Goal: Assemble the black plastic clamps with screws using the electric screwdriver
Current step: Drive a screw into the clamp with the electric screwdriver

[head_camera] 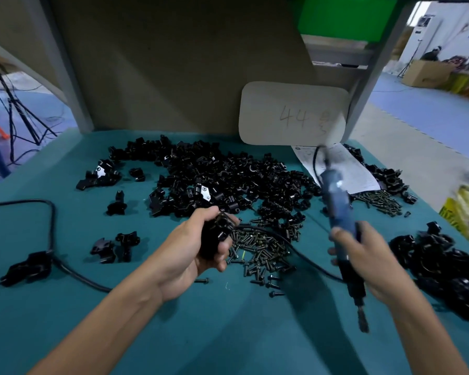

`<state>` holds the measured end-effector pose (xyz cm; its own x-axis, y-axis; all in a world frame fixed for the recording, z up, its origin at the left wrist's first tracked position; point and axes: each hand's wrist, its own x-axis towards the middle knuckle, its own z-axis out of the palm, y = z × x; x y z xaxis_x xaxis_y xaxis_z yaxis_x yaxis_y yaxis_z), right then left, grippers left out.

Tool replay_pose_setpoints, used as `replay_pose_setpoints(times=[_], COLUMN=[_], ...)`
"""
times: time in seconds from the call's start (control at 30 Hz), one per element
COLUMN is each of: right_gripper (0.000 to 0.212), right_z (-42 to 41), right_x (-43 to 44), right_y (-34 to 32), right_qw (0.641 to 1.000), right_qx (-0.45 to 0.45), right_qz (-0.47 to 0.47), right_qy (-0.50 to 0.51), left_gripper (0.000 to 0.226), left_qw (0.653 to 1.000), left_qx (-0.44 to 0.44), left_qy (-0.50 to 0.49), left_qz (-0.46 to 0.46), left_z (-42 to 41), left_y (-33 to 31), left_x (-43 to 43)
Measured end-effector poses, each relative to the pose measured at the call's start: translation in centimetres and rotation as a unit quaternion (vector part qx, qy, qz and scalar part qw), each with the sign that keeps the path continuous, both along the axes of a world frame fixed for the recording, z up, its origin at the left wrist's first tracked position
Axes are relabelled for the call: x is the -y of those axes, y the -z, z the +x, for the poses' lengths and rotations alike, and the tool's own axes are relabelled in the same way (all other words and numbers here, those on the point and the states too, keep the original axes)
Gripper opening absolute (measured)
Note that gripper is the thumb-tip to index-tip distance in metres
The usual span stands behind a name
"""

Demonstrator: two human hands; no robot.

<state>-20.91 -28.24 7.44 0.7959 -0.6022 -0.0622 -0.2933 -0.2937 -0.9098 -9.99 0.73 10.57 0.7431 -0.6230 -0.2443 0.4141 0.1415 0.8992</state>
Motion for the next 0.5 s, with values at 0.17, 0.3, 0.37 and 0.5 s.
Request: replay_pose_setpoints(times=[0.17, 0.3, 0.37, 0.5], right_gripper=[0.022, 0.040, 0.061, 0.074], right_z=[0.3, 0.8, 0.8, 1.1], right_x=[-1.5, -2.5, -2.6, -2.7], right_y=[-5.4, -5.3, -5.0, -4.6], right_qw=[0.963, 0.943, 0.930, 0.930], right_qx=[0.196, 0.253, 0.278, 0.287], right_qz=[0.178, 0.209, 0.232, 0.219], right_qy=[-0.052, -0.056, -0.058, -0.076], left_gripper=[0.043, 0.044, 0.043, 0.042], left_qw=[1.000, 1.000, 1.000, 1.000], left_qx=[0.002, 0.009, 0.007, 0.000], left_qy=[-0.003, 0.002, 0.001, -0.003], left_qz=[-0.002, -0.007, -0.008, 0.001], left_z=[0.0, -0.2, -0.3, -0.3], left_y=[-0.3, -0.3, -0.4, -0.8], left_x=[0.3, 0.3, 0.2, -0.3])
